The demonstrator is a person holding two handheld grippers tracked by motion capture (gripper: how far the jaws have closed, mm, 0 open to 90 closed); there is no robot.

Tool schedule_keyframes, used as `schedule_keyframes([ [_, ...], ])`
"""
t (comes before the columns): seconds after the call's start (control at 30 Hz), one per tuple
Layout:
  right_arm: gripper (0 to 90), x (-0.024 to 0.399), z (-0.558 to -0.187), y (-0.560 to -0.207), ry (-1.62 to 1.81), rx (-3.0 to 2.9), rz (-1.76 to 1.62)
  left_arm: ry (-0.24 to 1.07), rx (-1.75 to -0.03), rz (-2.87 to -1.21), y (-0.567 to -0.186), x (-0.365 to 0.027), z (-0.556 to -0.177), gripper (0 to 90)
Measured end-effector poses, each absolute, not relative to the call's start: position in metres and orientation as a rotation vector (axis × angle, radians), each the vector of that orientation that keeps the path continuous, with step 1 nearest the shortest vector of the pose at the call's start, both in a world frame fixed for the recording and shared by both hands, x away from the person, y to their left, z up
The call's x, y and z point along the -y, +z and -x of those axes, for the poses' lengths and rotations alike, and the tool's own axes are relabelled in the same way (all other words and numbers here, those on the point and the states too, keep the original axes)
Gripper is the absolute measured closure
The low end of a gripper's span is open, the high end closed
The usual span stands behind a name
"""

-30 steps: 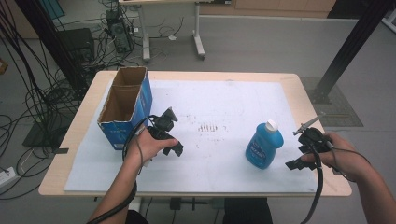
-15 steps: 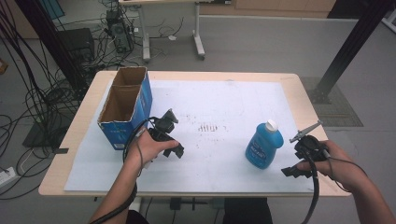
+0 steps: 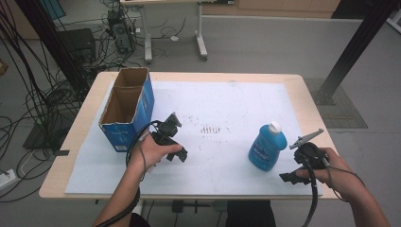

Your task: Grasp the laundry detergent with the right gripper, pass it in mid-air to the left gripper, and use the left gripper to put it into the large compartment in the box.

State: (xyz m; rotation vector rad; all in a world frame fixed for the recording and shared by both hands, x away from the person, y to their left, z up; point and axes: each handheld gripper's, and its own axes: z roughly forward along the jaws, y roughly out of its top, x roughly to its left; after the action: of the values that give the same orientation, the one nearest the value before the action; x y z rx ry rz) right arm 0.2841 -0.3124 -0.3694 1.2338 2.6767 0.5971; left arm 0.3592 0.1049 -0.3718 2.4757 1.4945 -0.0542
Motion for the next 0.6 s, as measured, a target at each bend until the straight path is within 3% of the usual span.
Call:
schedule_keyframes([
  [0.6, 9.4, 0.314, -0.279, -0.387, 0.757, -2.565, -1.220, -0.069, -1.503, -2.456, -0.374, -0.106, -0.359, 9.2],
])
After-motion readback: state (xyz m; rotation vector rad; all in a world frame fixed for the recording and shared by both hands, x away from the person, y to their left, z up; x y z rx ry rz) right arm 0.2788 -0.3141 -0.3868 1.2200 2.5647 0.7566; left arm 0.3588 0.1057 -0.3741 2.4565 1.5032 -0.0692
